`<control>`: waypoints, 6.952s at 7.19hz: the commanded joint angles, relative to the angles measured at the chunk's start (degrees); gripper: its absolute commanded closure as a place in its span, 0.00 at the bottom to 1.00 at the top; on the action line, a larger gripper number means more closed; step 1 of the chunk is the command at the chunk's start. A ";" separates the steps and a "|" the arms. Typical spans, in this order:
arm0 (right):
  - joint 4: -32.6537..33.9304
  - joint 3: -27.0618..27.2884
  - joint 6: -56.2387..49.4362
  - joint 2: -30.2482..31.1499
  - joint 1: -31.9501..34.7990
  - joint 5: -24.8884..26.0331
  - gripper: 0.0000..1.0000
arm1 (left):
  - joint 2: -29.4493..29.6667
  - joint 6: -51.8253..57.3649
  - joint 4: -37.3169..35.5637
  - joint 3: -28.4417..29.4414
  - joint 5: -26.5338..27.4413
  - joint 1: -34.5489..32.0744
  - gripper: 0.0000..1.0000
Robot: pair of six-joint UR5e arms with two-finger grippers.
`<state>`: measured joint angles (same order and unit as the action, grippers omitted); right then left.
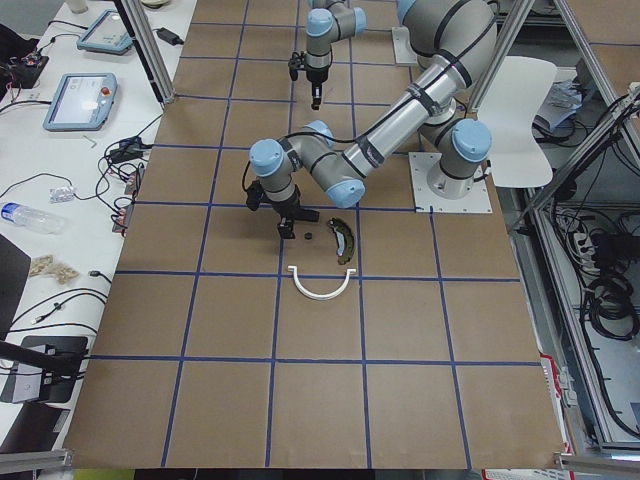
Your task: Place bearing gear from tray to pile
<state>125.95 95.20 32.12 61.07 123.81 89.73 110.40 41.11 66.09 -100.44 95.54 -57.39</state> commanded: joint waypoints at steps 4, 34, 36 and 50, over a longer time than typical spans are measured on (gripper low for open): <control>-12.78 -4.32 -20.09 8.67 -17.32 0.27 0.00 | -4.58 -22.96 7.56 3.67 -4.38 -15.08 0.00; -39.03 -11.09 -33.26 23.83 -29.41 1.42 0.00 | 1.04 -36.26 18.30 10.56 -10.66 -26.42 1.00; -38.94 -11.00 -33.43 23.74 -29.41 1.50 0.00 | 1.22 -21.94 22.85 13.34 -4.25 -16.75 1.00; -36.04 -10.21 -34.14 23.92 -29.41 1.59 0.00 | 11.50 7.40 10.90 8.07 0.88 4.39 1.00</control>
<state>89.89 84.99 -2.08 84.99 94.39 91.28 122.05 48.58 76.84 -91.63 96.23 -53.06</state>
